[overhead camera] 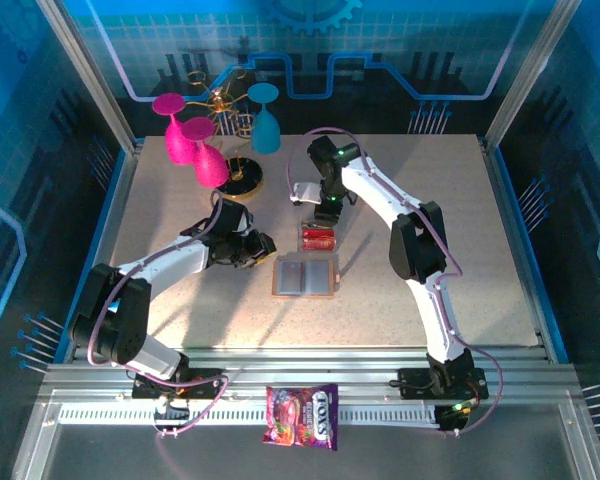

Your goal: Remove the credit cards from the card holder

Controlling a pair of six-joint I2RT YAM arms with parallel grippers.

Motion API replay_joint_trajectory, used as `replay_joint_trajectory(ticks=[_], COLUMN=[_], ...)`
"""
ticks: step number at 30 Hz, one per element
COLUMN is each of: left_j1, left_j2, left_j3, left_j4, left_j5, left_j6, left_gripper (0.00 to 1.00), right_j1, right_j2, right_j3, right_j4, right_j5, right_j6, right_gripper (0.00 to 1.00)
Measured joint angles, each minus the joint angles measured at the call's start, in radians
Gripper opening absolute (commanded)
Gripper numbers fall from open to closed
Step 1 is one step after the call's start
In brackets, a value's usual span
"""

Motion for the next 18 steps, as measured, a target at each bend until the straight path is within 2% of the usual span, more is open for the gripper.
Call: replay_joint_trajectory(ticks=[18], left_j1=[0.0], left_j2=[0.0], left_j3=[0.0], left_j4=[0.0], left_j5=[0.0], left_j6=[0.0], left_gripper=[0.28], right_j1=[-0.002], right_j2=[-0.089], right_j3=[-0.058], right_j4=[0.149], right_j5=[0.053], right_j6=[0.039], right_gripper=[0.56])
